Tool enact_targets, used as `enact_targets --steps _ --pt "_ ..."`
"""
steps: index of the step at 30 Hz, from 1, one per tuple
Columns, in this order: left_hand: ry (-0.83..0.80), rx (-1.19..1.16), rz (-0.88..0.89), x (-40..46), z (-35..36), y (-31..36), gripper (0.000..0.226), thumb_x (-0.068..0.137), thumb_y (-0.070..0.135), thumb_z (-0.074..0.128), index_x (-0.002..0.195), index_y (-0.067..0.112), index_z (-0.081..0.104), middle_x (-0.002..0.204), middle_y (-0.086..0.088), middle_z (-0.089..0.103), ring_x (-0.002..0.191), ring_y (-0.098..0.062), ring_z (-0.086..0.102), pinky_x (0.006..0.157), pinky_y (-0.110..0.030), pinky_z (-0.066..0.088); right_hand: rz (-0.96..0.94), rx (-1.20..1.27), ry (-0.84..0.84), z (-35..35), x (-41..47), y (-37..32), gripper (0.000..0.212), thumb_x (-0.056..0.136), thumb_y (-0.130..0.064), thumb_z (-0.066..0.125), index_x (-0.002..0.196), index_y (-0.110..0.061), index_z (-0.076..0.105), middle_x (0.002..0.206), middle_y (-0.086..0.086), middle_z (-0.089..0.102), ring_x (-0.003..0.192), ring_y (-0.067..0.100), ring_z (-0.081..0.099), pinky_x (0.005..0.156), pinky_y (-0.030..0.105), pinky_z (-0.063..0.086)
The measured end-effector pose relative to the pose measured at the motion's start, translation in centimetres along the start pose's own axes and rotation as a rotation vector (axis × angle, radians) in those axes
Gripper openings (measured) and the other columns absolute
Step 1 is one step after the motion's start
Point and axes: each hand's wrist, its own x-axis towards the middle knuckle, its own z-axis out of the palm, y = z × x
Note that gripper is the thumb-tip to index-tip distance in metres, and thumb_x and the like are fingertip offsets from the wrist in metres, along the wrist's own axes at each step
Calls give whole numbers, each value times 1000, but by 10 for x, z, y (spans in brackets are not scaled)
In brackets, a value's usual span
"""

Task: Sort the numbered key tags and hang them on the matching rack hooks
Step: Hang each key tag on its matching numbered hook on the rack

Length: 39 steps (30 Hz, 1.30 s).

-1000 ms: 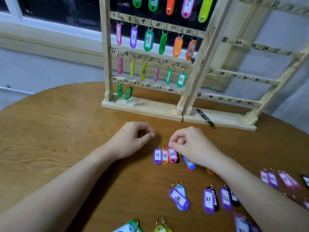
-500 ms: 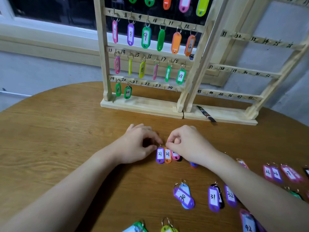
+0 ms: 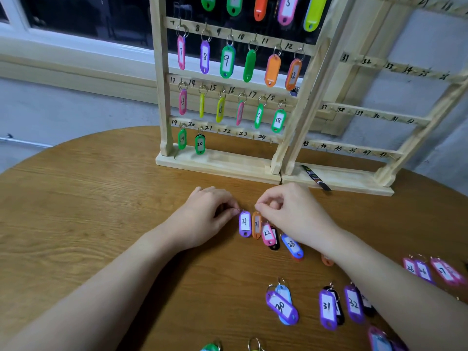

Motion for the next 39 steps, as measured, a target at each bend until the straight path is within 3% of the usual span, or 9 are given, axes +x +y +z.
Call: enact_targets --steps 5,14,21,25,28,33,36,39 --pt "125 -60 -45 0 -9 0 10 99 26 60 90 32 59 82 22 57 82 1 52 80 -28 35 -63 89 92 -9 10 -7 14 91 -26 71 78 -24 77 57 -10 62 53 2 52 53 14 35" --pt "341 -129 -140 4 -26 -2 12 98 15 61 89 22 62 77 13 61 75 -12 55 63 -15 38 -99 193 143 -13 45 -13 19 94 -24 68 76 -24 74 70 -11 71 59 -1 57 61 17 43" --pt "570 -219 -248 6 -25 -13 14 98 11 62 87 17 66 79 7 66 74 -9 59 68 -15 43 -89 325 141 -6 76 -28 23 95 -17 64 74 -23 71 74 -4 73 60 5 57 66 29 51" --pt "588 -155 -239 2 -24 -13 21 98 8 62 81 22 63 76 8 62 70 -6 55 66 -11 38 -104 323 159 3 96 -44 23 95 -14 63 77 -23 71 75 -3 74 59 8 59 68 32 54" --pt "575 -128 -224 2 -24 -14 18 97 8 63 83 20 64 77 8 59 69 -5 52 67 -11 37 -78 346 215 12 112 -51 26 95 -14 64 73 -27 68 74 -4 74 51 0 59 64 31 54" --pt "535 -71 -196 4 -21 -24 12 98 11 62 90 19 66 86 3 61 73 -10 54 71 -19 43 -1 366 341 20 130 -60 31 96 -19 64 68 -31 65 72 -6 74 51 7 61 59 26 49" --pt "540 -88 -211 7 -19 -30 10 99 14 62 91 19 65 87 1 61 73 -13 54 72 -31 47 36 337 375 26 136 -63 35 95 -20 64 62 -28 63 68 -6 73 52 14 65 61 34 58" --pt "560 -100 -224 7 -18 -30 10 99 16 61 90 19 65 86 2 61 72 -15 54 72 -34 48 52 297 377 30 140 -66 32 93 -21 61 61 -23 65 67 -4 73 57 25 68 65 45 61"
